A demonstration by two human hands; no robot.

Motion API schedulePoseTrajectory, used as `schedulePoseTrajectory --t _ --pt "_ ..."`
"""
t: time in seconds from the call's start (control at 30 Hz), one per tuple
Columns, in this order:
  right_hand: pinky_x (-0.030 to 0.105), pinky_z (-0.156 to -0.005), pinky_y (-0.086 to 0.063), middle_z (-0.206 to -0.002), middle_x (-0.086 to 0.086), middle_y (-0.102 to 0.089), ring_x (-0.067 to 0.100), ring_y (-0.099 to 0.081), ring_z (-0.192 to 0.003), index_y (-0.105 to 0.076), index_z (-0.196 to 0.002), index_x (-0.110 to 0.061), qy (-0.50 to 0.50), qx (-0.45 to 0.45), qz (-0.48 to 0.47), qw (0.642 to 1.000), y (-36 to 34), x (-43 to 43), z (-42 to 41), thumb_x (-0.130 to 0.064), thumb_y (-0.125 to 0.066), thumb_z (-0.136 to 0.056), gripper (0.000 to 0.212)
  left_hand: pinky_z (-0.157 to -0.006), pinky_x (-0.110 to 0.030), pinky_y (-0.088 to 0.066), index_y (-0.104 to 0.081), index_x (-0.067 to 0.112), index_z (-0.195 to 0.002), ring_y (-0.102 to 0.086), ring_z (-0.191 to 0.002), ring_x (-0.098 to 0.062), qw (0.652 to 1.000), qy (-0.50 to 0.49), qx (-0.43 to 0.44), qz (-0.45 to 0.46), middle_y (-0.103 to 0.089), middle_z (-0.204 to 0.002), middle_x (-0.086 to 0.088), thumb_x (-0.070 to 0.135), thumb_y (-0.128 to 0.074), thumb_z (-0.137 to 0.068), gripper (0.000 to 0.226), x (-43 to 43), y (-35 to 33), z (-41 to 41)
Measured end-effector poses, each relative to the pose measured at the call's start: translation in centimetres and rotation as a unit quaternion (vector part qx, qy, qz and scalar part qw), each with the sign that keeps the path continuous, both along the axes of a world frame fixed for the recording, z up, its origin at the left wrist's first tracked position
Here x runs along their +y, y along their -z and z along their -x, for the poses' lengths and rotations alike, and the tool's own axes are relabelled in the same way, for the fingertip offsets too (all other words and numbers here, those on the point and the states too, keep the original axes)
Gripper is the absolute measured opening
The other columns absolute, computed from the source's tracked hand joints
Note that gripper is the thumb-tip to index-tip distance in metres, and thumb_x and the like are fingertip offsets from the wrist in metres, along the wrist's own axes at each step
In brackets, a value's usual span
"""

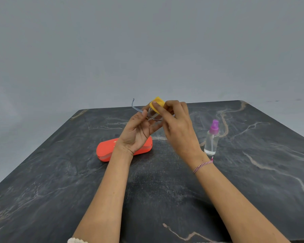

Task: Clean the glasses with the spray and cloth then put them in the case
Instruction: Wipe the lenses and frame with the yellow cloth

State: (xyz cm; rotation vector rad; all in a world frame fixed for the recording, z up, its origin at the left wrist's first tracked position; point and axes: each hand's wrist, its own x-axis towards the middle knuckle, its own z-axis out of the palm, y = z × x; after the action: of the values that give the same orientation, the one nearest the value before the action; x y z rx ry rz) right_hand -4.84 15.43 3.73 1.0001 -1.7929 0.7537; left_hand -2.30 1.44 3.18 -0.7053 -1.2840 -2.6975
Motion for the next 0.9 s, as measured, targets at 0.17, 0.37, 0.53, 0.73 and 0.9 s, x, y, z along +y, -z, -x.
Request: schedulePoseTrajectory --t 0.17,0.37,0.53,0.73,0.9 --pt "0.023 -0.081 -0.040 -0.098 0.013 -0.054 0.021 -0.043 -0.089 -0.059 -0.124 -0.007 0.010 -0.018 0.024 0.999 0.2 0.7 0.6 0.004 -0.048 -0.083 0.044 -0.095 -0.038 -0.050 -0.059 0.011 -0.123 -0.052 -0.123 -0.028 1.000 -0.007 0.016 -0.017 -0.056 -0.131 -0.013 0.025 -0.069 -0.081 0.046 -0.7 -0.1 0.2" --pt "0.023 -0.079 -0.042 -0.101 0.013 -0.059 0.021 -0.046 -0.092 -0.063 -0.118 -0.006 -0.013 -0.002 -0.005 1.000 0.7 0.2 0.4 0.011 -0.059 -0.079 0.043 -0.097 -0.038 -0.049 -0.059 0.010 -0.123 -0.053 -0.122 -0.027 0.999 -0.005 0.029 -0.043 -0.057 -0.129 -0.014 0.021 -0.063 -0.084 0.041 -1.1 -0.2 0.1" --pt "0.022 -0.079 -0.041 -0.100 0.013 -0.059 0.020 -0.046 -0.091 -0.065 -0.114 -0.007 0.011 -0.005 0.022 1.000 0.6 1.0 1.3 0.011 -0.059 -0.080 0.039 -0.094 -0.040 -0.051 -0.061 0.010 -0.121 -0.055 -0.120 -0.028 0.998 -0.007 0.032 -0.055 -0.058 -0.128 -0.014 0.023 -0.070 -0.080 0.044 -1.4 -0.3 0.0" --pt "0.023 -0.080 -0.040 -0.102 0.014 -0.055 0.022 -0.045 -0.092 -0.062 -0.120 -0.007 0.006 -0.005 0.014 1.000 0.6 0.7 1.0 0.002 -0.047 -0.085 0.039 -0.089 -0.038 -0.053 -0.063 0.012 -0.119 -0.058 -0.116 -0.027 0.998 -0.007 0.030 -0.052 -0.060 -0.125 -0.013 0.025 -0.072 -0.078 0.044 -1.5 -0.5 -0.3" --pt "0.029 -0.083 -0.047 -0.112 0.013 -0.052 0.025 -0.046 -0.100 -0.060 -0.123 -0.013 0.019 -0.034 0.023 0.999 0.5 1.1 1.5 0.003 -0.049 -0.085 0.042 -0.091 -0.040 -0.052 -0.063 0.011 -0.119 -0.056 -0.119 -0.028 0.999 0.001 0.029 -0.045 -0.060 -0.126 -0.014 0.023 -0.070 -0.080 0.041 -1.8 -0.5 -0.5"
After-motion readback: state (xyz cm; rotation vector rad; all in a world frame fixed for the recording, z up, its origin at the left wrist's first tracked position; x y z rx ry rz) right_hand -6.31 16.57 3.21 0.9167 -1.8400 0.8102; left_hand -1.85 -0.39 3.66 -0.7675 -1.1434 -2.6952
